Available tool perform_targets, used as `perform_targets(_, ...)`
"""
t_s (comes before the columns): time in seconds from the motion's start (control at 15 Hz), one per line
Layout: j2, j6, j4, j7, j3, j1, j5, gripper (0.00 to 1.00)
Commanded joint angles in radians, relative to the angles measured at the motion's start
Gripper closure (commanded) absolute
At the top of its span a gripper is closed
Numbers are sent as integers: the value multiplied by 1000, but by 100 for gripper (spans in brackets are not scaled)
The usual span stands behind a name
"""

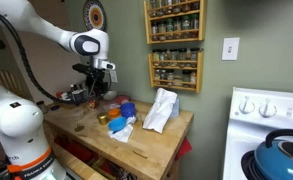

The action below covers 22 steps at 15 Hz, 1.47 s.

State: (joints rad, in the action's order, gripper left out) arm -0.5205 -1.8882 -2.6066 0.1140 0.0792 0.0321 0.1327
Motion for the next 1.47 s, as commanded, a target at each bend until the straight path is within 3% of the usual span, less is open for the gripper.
perform_targets(0.0,1,2,1,5,-10,-11,4,0)
perform_targets(0.13,7,4,2,3,-16,10,41,0)
perform_targets(0.4,53,-8,12,-93,-119,105,221,0)
perform_targets(0.67,148,-173,62,-306,-249,139,330,0)
perform_targets(0.73,85,-110,29,-230,-215,136,297,0)
perform_targets(0.87,123,-160,49,-290,-247,146,308,0)
perform_targets(1.13,146,-165,64,-296,-246,141,310,0)
perform_targets(1.4,223,-288,92,-433,-255,129,417,0)
